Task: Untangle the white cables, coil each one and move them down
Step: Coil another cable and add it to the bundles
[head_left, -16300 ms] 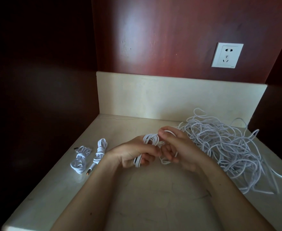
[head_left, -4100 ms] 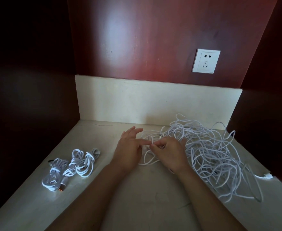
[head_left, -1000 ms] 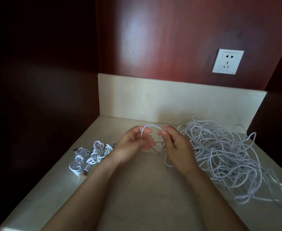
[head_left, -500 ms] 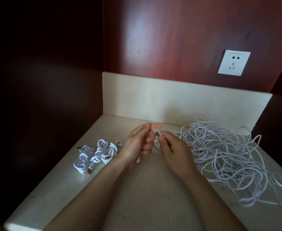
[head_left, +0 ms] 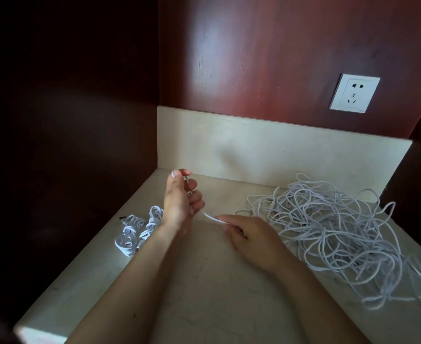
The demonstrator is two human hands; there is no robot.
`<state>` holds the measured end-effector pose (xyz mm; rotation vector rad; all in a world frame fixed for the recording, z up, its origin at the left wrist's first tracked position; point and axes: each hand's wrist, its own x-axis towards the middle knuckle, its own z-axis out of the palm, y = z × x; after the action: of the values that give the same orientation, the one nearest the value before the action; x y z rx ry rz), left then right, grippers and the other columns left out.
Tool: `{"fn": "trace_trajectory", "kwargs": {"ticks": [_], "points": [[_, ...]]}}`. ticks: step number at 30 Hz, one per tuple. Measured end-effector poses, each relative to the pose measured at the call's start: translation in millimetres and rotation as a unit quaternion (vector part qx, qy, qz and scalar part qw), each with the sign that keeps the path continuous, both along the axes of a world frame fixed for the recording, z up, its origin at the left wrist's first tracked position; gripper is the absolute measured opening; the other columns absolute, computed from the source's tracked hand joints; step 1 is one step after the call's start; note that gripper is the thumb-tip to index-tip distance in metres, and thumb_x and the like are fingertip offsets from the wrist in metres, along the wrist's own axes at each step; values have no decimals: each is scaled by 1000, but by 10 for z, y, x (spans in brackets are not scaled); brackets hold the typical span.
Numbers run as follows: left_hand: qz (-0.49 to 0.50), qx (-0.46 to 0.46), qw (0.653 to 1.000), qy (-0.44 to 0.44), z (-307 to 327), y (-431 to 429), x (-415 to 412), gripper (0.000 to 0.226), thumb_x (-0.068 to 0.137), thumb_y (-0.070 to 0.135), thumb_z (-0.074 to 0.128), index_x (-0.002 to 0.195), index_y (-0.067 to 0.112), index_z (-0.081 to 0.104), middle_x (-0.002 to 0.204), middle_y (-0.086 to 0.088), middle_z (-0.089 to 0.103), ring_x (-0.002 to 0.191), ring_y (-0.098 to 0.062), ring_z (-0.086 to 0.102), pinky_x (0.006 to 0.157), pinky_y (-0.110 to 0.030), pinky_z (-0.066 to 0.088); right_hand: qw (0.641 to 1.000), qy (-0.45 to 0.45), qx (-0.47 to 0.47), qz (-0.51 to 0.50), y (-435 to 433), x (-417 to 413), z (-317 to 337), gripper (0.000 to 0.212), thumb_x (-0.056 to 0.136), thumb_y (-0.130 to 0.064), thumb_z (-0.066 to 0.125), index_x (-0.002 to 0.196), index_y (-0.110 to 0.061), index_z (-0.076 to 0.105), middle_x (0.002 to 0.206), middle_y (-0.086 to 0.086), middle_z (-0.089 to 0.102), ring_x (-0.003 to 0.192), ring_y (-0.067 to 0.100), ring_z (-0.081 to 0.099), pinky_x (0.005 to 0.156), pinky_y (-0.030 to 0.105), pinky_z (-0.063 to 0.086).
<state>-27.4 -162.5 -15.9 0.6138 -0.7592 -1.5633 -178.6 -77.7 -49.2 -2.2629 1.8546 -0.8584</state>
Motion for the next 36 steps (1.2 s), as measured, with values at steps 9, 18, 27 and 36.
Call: {"fn": "trace_trajectory", "kwargs": {"ticks": [9, 18, 27, 36], "points": [[-37, 62, 997, -40, -31, -74, 47, 37, 105, 46, 22, 79, 24, 37, 55, 6, 23, 35, -4, 15, 34, -8, 11, 989, 16, -146, 37, 67, 10, 202, 14, 96, -27, 52, 99, -29, 66, 85, -23, 50, 76, -7, 44, 71, 11, 34], [-295, -3, 924, -241, -75, 140, -116, 40, 100, 32, 26, 72, 12, 48, 56, -3, 41, 39, -13, 35, 37, -15, 18, 980, -53, -189, 24, 119, 15, 251, 8, 91, -32, 60, 90, -32, 68, 89, -18, 67, 77, -5, 58, 71, 24, 46], [-480, 4, 825, -297, -27, 234, -86, 40, 89, 44, 27, 62, 24, 48, 45, 6, 21, 39, -6, 15, 36, -20, 8, 969, -115, -218, -27, 27, -68, 184, 3, 88, -31, 56, 88, -31, 53, 73, -12, 56, 71, 3, 52, 67, 19, 40], [-311, -200, 834, -409, -86, 291, -111, 49, 105, 39, 28, 61, 20, 33, 43, 3, 29, 41, -12, 24, 41, -25, 25, 971, -134, -193, -45, 11, -80, 98, 12, 91, -21, 53, 98, -29, 50, 80, -12, 62, 76, 7, 59, 71, 37, 48]]}}
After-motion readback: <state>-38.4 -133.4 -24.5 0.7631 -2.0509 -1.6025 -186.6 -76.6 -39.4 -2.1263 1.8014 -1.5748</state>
